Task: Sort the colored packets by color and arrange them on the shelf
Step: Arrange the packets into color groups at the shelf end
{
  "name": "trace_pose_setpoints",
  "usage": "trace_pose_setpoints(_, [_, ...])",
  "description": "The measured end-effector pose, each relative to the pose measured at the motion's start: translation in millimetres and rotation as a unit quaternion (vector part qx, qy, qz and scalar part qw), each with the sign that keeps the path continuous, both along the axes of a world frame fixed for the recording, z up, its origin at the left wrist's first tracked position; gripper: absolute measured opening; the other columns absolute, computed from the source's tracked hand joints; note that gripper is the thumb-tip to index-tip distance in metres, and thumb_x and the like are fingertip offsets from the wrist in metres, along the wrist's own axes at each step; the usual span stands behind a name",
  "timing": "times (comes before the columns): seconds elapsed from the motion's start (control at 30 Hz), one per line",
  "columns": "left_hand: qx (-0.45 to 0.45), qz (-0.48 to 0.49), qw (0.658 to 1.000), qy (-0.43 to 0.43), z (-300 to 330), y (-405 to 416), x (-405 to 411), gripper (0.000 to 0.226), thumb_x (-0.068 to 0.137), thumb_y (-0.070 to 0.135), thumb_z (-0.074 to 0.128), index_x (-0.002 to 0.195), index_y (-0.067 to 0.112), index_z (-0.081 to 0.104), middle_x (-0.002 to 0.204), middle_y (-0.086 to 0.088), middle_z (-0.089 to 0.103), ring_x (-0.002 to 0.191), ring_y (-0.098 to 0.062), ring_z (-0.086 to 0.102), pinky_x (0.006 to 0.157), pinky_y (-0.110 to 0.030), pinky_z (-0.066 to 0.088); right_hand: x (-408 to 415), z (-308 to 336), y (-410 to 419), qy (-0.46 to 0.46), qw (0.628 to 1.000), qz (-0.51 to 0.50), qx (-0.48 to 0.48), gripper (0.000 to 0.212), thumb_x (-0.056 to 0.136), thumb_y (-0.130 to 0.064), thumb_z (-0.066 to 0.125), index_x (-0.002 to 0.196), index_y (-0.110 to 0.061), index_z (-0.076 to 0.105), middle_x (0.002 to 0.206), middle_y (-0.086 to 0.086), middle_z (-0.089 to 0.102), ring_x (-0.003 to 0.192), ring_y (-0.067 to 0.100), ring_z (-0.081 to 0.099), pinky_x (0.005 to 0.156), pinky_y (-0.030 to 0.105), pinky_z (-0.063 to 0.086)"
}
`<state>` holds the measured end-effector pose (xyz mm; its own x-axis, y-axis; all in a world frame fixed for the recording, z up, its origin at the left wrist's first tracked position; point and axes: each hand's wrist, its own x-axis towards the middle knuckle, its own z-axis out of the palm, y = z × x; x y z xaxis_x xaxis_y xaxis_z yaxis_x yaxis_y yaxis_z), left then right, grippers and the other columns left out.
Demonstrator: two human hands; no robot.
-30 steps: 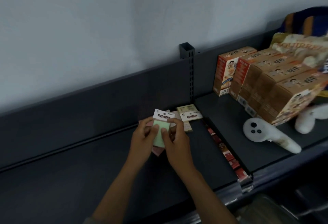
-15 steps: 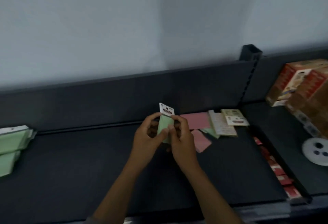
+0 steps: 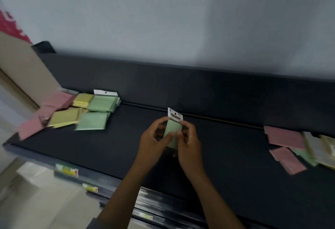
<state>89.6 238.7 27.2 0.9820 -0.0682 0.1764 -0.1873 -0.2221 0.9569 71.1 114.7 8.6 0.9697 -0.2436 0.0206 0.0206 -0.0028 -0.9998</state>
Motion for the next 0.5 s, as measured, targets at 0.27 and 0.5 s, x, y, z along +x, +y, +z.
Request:
trace_pose_setpoints(0.27, [-0.005, 0.087, 0.996, 0.004, -7.1, 115.9, 0.1, 0.056, 0.091, 0.012, 0.073, 0.139, 0.032, 0.052, 0.107, 0.001, 0.068, 0.093, -0.015, 0.069, 0.074, -0.036, 0.061, 7.2, 7.2, 112.0, 0.003, 0.999, 0.039, -0.01, 0.029, 0.103, -0.013, 0.049, 0.123, -0.034, 0.055, 0.107, -0.002, 0.064, 0.079, 0.019, 0.067, 0.046, 0.026, 0.051])
trace_pose_setpoints(0.5, [-0.063, 0.139, 0.988, 0.012, -5.7, 204.5, -12.9, 0.052, 0.091, 0.004, 0.071, 0.133, 0.028, 0.052, 0.105, -0.005, 0.067, 0.092, -0.019, 0.071, 0.072, -0.035, 0.062, 4.8, 10.4, 197.2, -0.005, 0.999, 0.033, -0.006, 0.025, 0.105, -0.014, 0.048, 0.123, -0.029, 0.055, 0.098, -0.001, 0.063, 0.068, 0.018, 0.062, 0.045, 0.024, 0.05])
